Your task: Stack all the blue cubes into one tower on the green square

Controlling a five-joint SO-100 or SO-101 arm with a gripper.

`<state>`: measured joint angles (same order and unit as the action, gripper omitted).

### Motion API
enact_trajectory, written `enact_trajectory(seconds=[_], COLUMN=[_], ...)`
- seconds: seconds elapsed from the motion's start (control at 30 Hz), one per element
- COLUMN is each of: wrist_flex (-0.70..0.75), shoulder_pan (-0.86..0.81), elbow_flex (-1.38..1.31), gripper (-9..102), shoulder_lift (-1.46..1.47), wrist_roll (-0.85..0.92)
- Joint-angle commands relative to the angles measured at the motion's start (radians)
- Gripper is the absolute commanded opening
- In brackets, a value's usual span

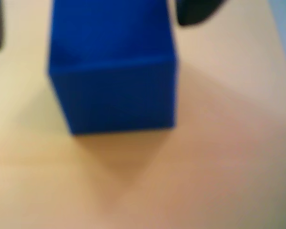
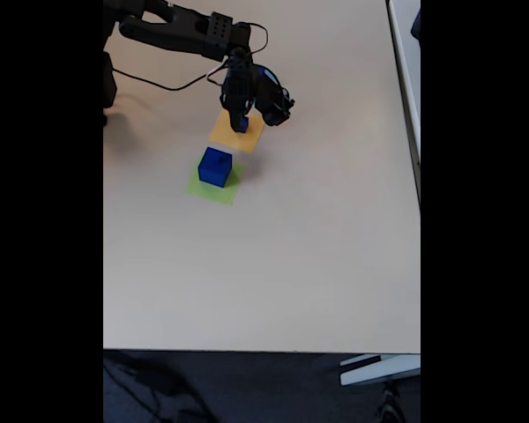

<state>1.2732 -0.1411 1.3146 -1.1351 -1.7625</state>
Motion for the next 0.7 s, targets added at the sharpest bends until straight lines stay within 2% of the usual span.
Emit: enact_trajectory(seconds=[0.0, 0.33, 0.67], wrist_flex=[-0.028, -0.064, -0.046], shoulder_pan=[0.003, 0.020, 0.055], elbow_flex=[-0.008, -0.196, -0.331], gripper=[24, 26, 28], shoulder_lift=[-0.078, -0.071, -0.183], wrist_roll=[0.017, 0.161, 0.077])
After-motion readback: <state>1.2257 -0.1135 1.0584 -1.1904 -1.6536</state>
